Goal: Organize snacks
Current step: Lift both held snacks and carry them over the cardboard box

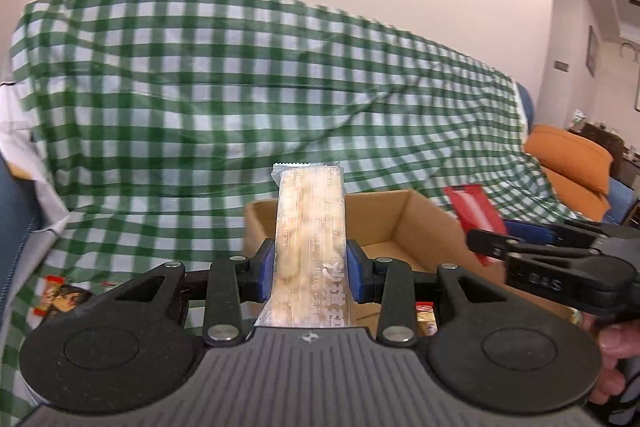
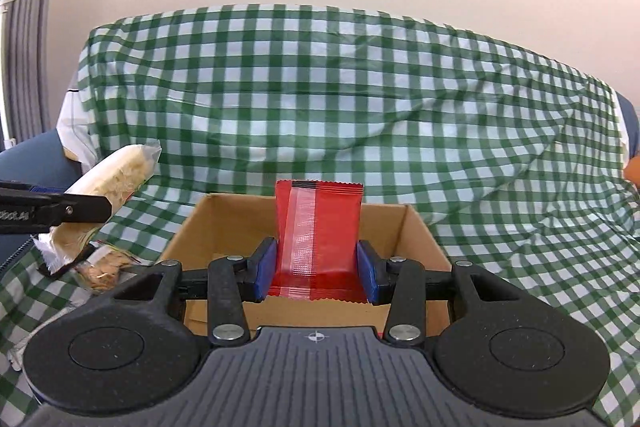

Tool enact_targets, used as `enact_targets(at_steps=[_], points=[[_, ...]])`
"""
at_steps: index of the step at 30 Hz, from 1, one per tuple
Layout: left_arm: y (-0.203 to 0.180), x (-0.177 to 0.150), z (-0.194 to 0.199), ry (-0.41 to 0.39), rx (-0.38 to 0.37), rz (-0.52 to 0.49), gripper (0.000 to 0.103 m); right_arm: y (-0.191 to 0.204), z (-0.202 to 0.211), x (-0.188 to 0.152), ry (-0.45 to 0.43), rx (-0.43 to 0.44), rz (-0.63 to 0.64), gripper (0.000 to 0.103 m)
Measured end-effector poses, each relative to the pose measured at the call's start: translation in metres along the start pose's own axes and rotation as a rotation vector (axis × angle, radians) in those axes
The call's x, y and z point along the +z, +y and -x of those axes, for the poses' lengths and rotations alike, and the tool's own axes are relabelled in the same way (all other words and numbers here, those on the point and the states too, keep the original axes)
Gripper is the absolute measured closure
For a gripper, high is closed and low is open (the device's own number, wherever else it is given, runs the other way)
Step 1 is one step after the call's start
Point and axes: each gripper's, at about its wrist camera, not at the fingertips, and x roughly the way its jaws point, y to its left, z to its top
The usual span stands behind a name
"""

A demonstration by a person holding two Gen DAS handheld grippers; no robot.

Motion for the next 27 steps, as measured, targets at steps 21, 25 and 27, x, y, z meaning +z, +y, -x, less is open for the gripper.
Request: enact_targets(at_steps=[21,25,27], points=[[-0.035,-0.010,-0.009,-0.036,-0.073,-0.038,0.063,-0.027,0.003,-0.005,-0.033,-0.181,-0.116,0.058],[-0.037,-0.009,-0.009,-0.045,-0.088,-0.037,0.063,-0.028,0.006,-0.005,-0.051,-0.199,-0.111,0.058],[-0.038,-0.010,-0.010,-0.044,-0.095,-0.039,0.063,-0.028,0.007,-0.005,-0.061,-0.207,-0.108,0.058]])
